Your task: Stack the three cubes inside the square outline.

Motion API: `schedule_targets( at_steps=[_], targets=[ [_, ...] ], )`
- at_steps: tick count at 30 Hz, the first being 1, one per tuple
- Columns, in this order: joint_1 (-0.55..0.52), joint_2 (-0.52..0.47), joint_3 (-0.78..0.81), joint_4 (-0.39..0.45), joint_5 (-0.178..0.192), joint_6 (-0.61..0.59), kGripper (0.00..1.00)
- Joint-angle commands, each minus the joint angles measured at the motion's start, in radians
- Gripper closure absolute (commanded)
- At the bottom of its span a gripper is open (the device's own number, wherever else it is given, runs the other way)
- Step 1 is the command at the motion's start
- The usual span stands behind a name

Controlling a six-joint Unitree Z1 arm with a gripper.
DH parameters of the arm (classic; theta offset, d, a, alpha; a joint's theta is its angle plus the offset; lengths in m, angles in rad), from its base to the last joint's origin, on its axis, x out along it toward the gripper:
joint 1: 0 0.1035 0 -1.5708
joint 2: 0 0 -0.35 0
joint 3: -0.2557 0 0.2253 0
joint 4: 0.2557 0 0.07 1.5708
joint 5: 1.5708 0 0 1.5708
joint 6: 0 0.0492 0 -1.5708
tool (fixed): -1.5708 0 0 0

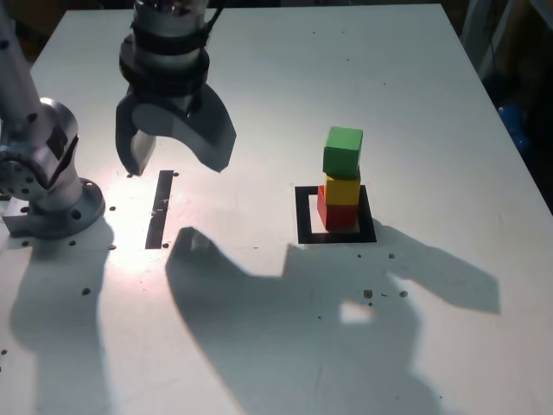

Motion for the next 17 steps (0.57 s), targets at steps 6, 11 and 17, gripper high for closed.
schedule_targets(
  at_steps=[6, 11, 17],
  targets=[
    [0.004, -0.010, 0.118, -0.107, -0.024, -0.006, 0.00],
    [0.004, -0.018, 0.152, -0.126, -0.025, -0.011, 0.00],
    [0.004, 0.001, 0.156, -0.113, -0.022, -0.011, 0.00]
  ],
)
